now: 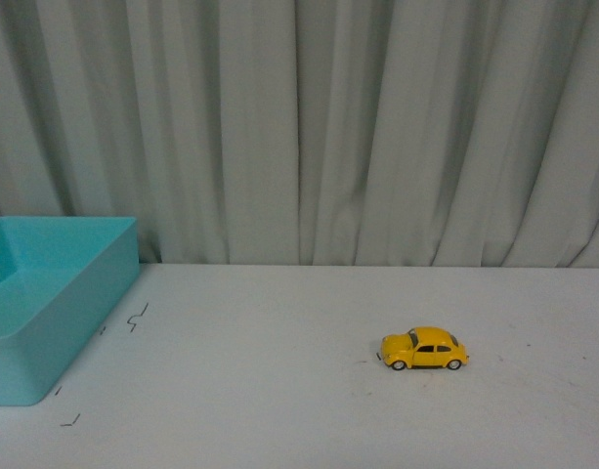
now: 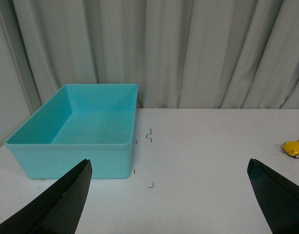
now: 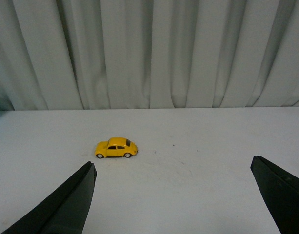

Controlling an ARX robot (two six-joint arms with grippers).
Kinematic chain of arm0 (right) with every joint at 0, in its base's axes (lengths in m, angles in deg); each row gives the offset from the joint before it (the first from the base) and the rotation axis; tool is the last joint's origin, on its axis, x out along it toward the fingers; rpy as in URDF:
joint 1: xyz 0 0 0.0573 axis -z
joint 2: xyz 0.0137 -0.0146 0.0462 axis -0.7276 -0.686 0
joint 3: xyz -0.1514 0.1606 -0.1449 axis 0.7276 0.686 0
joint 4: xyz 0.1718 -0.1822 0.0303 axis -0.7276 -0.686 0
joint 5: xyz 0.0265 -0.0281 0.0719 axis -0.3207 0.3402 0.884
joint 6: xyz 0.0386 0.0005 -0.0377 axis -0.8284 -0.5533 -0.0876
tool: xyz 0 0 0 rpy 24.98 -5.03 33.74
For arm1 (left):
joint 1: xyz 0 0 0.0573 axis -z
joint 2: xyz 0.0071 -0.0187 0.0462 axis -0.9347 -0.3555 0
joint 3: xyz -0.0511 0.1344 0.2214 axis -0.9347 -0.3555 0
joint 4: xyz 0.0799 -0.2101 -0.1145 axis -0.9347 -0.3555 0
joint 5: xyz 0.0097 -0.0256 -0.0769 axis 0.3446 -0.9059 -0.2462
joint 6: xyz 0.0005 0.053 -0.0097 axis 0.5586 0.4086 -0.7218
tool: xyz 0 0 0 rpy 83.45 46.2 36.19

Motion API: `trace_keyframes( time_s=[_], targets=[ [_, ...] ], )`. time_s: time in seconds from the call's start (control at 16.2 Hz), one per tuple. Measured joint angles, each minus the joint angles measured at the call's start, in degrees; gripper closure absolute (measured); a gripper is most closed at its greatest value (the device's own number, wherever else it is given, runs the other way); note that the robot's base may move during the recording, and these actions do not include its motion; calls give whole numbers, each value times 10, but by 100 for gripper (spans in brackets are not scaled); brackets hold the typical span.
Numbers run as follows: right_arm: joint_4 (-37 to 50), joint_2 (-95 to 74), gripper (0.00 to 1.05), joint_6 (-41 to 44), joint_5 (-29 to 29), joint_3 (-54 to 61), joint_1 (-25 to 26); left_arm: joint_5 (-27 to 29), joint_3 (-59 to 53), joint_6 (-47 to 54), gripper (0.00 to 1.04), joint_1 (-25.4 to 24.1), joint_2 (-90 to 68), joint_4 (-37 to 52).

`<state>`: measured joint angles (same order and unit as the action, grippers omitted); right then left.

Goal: Wind up and store yellow beetle toy

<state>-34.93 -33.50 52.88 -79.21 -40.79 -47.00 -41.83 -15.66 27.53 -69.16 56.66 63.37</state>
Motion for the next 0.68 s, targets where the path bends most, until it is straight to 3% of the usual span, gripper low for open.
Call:
trace_keyframes(
  time_s=[0.68],
  targets=[
    [0, 0, 7, 0, 0, 0, 0, 0, 0, 0, 7, 0, 0, 0]
  ],
)
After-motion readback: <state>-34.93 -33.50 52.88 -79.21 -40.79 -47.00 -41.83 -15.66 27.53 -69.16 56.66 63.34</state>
